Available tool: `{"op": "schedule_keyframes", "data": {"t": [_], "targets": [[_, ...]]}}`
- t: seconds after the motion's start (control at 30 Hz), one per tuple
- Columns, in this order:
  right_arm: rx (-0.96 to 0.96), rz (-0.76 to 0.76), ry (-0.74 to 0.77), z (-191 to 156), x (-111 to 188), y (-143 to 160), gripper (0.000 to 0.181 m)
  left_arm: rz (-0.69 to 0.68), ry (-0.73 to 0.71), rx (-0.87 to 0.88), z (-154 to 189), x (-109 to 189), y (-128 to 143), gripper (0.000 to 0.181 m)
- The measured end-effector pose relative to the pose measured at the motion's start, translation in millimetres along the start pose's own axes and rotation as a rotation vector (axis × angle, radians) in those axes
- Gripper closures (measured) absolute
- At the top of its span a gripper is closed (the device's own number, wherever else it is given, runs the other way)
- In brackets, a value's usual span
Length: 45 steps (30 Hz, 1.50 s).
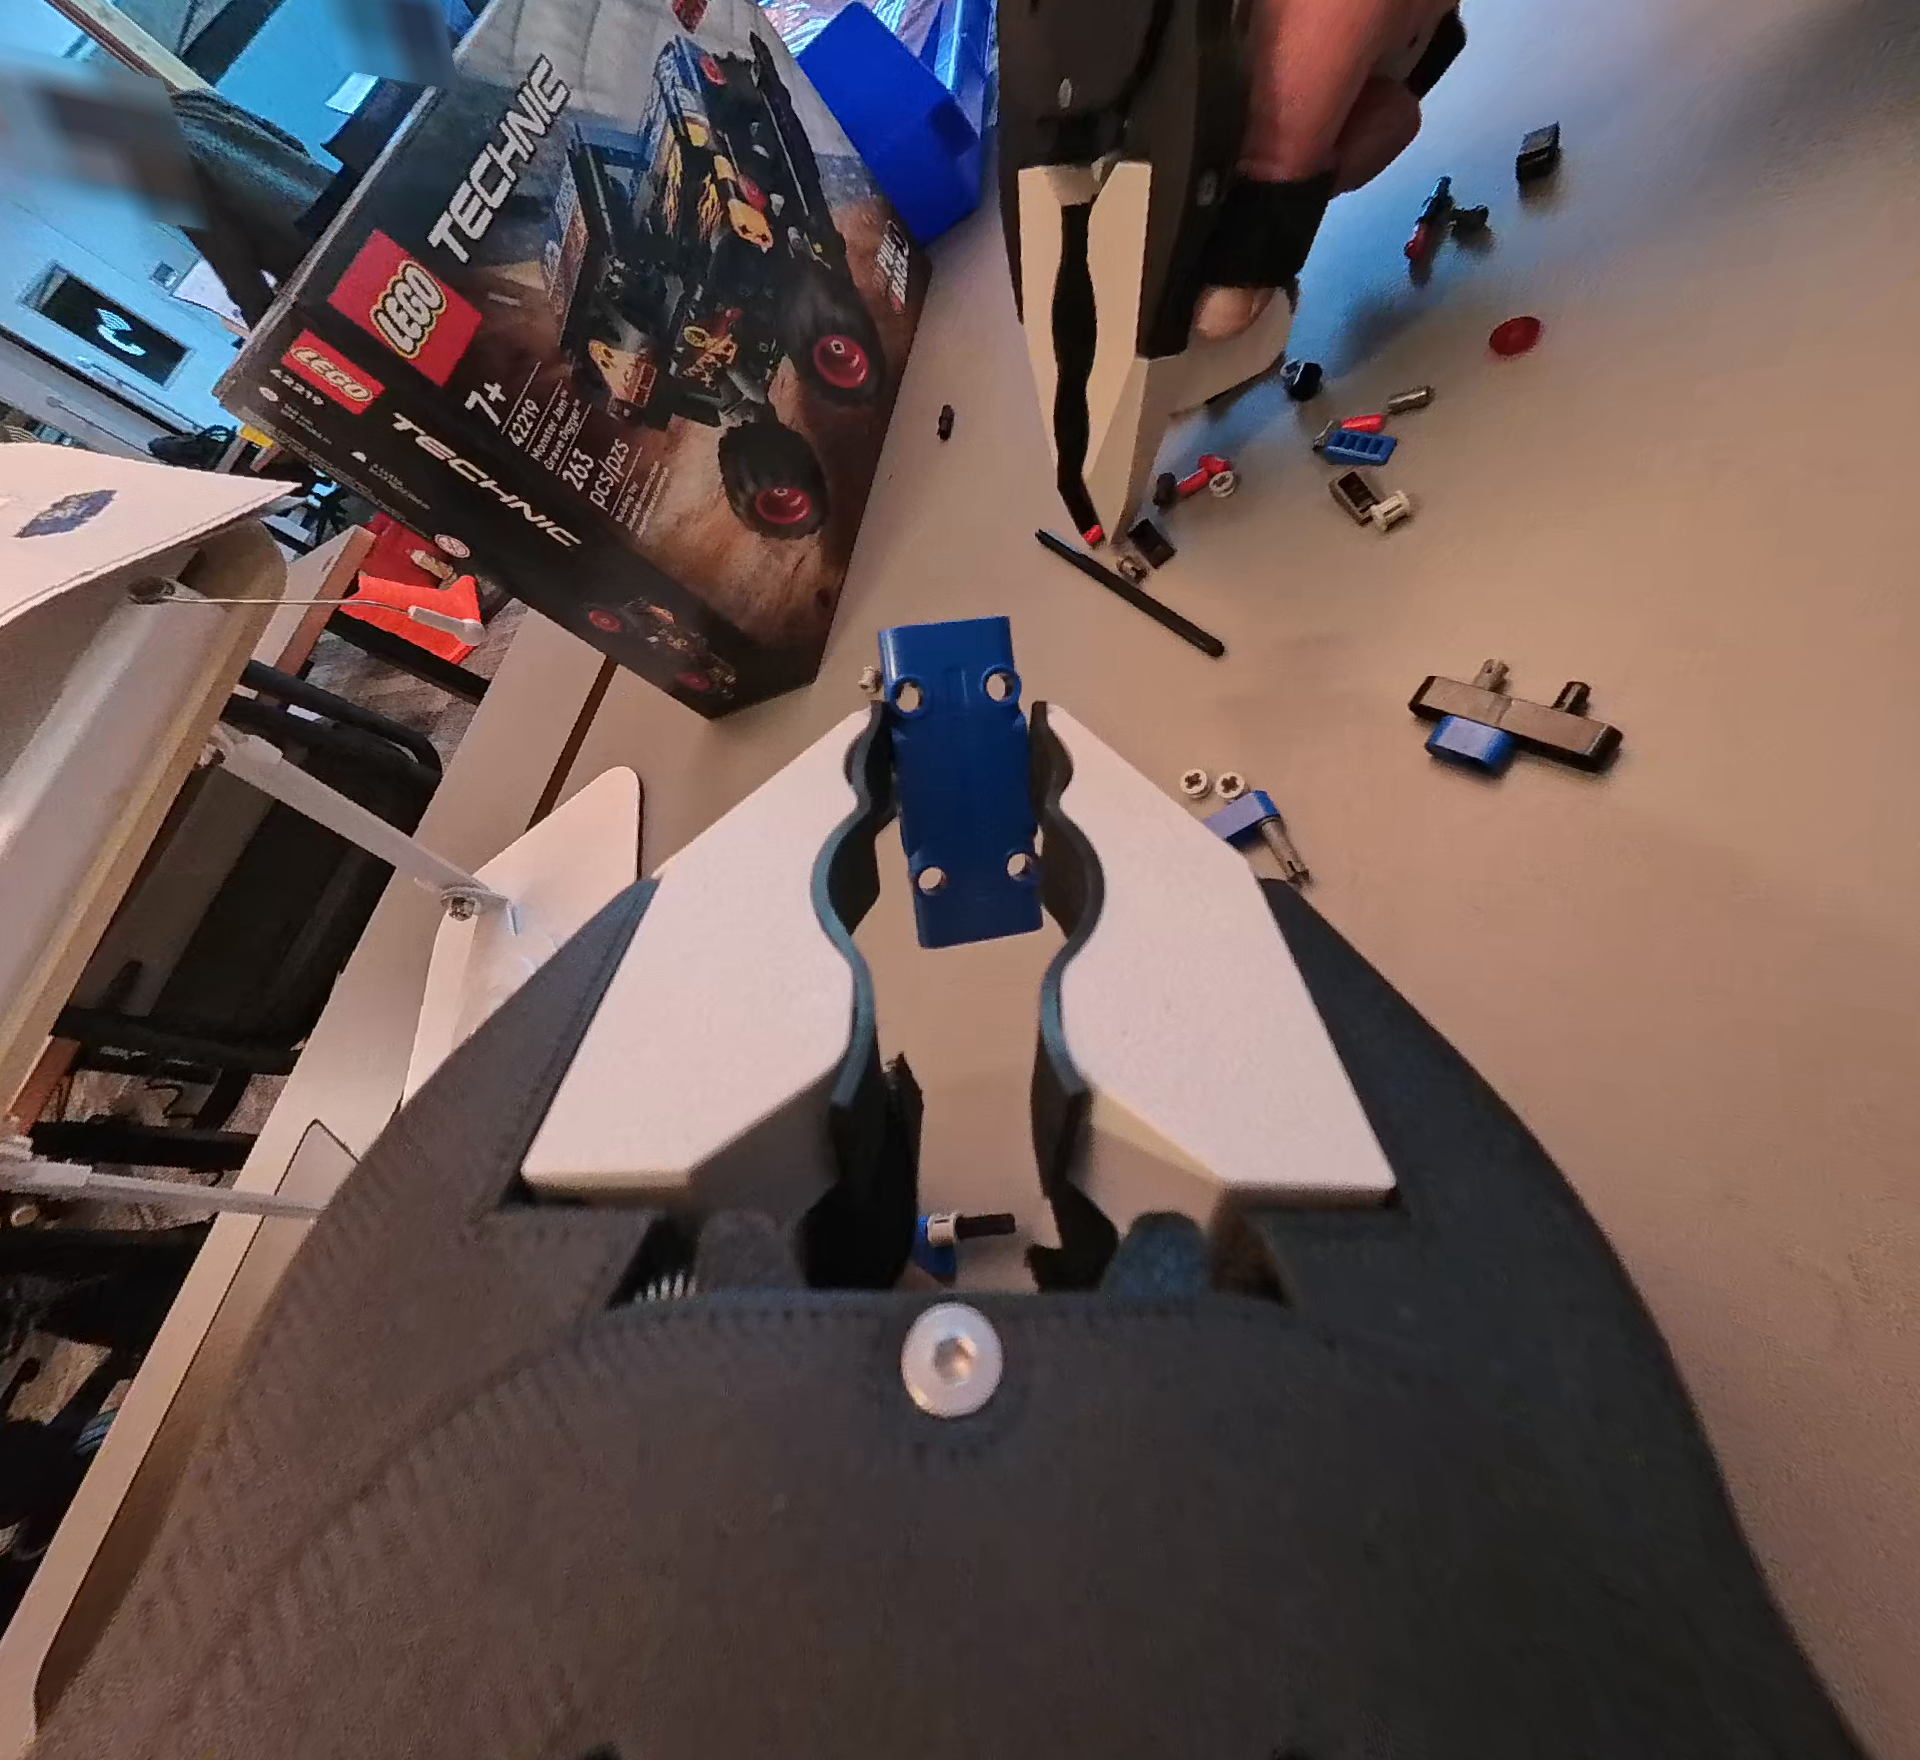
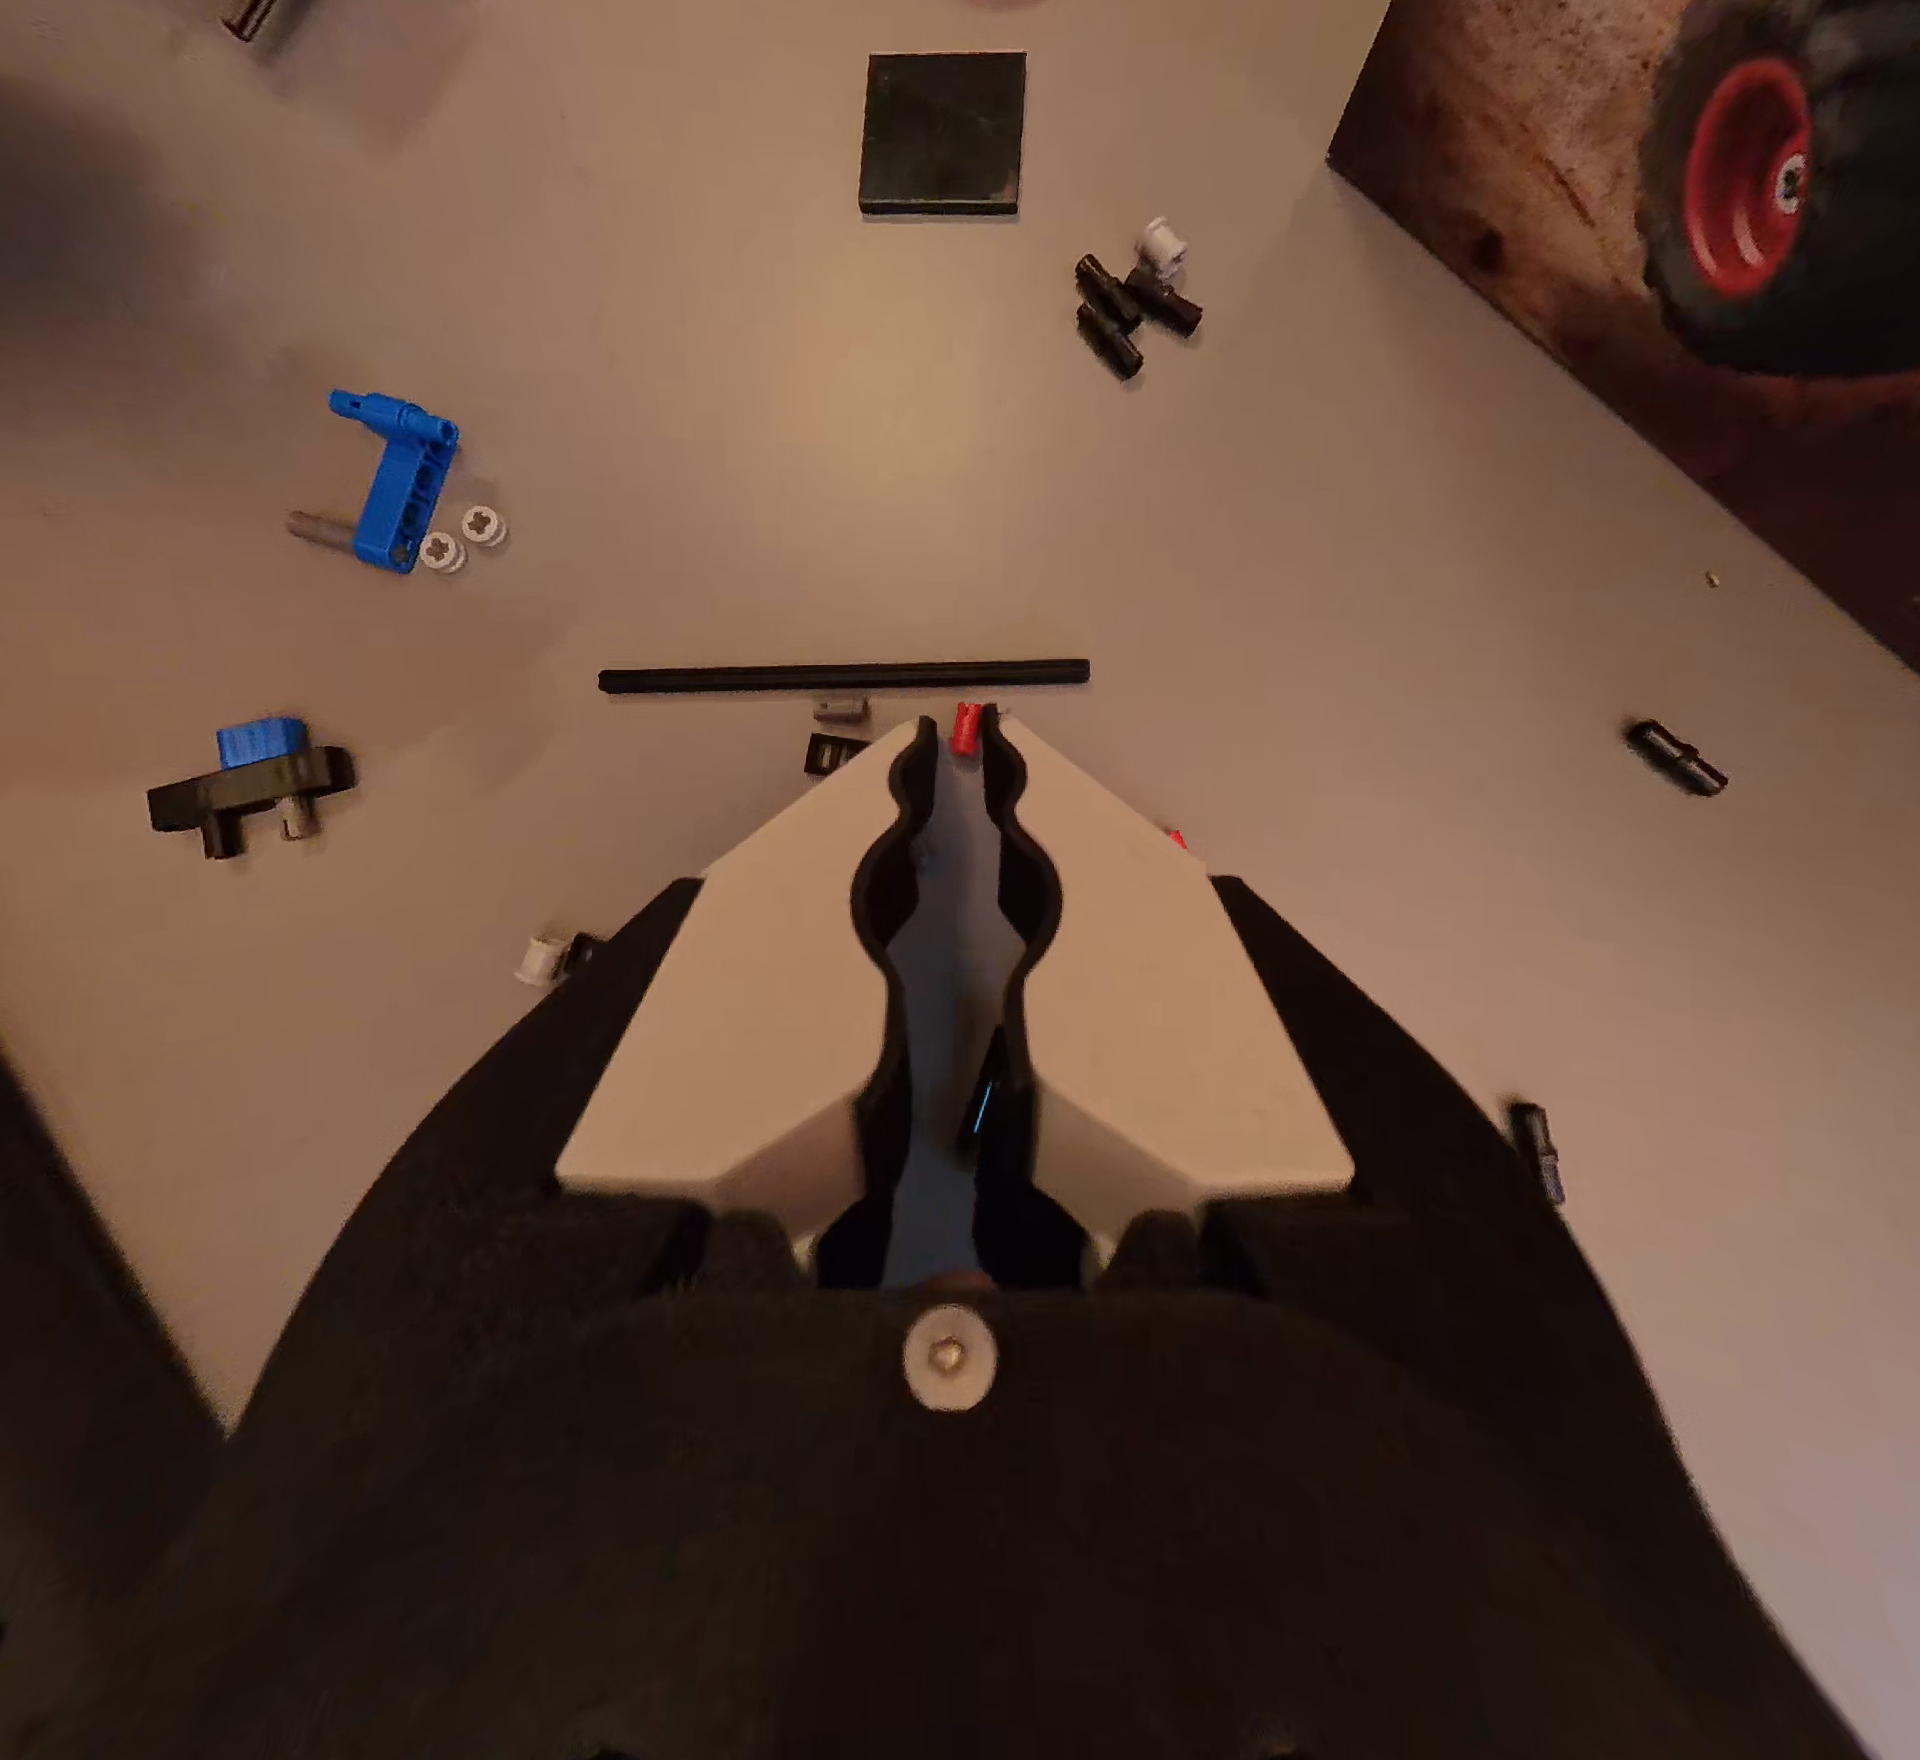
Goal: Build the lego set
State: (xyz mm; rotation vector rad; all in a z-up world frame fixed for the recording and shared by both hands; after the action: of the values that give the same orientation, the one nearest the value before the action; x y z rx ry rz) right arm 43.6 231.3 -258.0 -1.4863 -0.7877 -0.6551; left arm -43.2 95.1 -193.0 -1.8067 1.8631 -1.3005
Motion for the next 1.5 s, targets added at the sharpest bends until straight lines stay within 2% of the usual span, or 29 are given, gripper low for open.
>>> {"op": "schedule_keyframes", "data": {"t": [0.37,0.83,1.03,1.5], "targets": [[0.106,0.065,0.046,-3.8,5.9,-3.3,0.178,-0.013,0.016,-0.001,1.4,-1.0,2.0,0.157],[0.295,0.197,-0.008,-59.2,22.9,-37.2,0.179,-0.078,0.103,-0.005,13.2,-4.7,9.0,0.157],[0.360,0.244,-0.021,-75.9,22.3,-45.8,0.179,-0.081,0.108,-0.002,13.3,-3.9,9.9,0.157],[0.461,0.308,-0.036,-87.6,12.0,-45.4,0.179,-0.110,0.157,-0.001,21.6,-7.1,13.7,0.157]]}}
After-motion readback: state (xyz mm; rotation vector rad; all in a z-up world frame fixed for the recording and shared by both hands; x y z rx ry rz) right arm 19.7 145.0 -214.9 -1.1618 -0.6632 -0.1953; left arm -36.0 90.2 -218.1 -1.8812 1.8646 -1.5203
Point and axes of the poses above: each gripper's, where its closed fingertips meet, x back along the fingers, y out of its underside, z = x × y across the jaws, the point moved 4 cm from there along x, back along the fingers, and after that the axes turned 1 degree about -z, right-handed, at the moved point
